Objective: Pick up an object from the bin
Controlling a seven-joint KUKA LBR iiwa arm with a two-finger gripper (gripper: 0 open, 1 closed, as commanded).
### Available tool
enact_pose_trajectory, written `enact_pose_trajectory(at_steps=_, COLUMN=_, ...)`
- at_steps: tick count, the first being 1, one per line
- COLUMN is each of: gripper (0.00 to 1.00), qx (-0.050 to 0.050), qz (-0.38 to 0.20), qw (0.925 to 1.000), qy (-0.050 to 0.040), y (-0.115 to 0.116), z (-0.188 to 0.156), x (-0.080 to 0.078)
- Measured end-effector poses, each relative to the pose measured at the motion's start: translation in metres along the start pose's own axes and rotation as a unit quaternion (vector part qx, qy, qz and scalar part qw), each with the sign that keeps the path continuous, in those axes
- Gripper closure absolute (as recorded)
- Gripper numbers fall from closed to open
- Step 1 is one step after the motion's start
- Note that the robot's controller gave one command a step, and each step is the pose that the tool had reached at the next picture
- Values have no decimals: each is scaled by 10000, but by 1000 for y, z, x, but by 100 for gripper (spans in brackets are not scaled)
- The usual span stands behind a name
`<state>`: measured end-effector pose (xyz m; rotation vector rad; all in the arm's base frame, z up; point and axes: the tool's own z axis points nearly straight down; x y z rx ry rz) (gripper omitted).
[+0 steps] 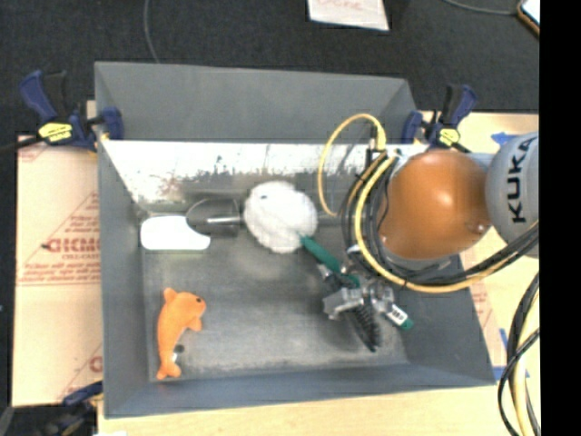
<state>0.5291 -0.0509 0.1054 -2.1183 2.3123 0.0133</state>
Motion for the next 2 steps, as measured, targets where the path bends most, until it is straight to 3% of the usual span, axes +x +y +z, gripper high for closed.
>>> enact_pose_trajectory(at_steps=2, gripper=100, qx=29, qz=7, qw=10000, qy=5, y=-2, z=-51, x=0)
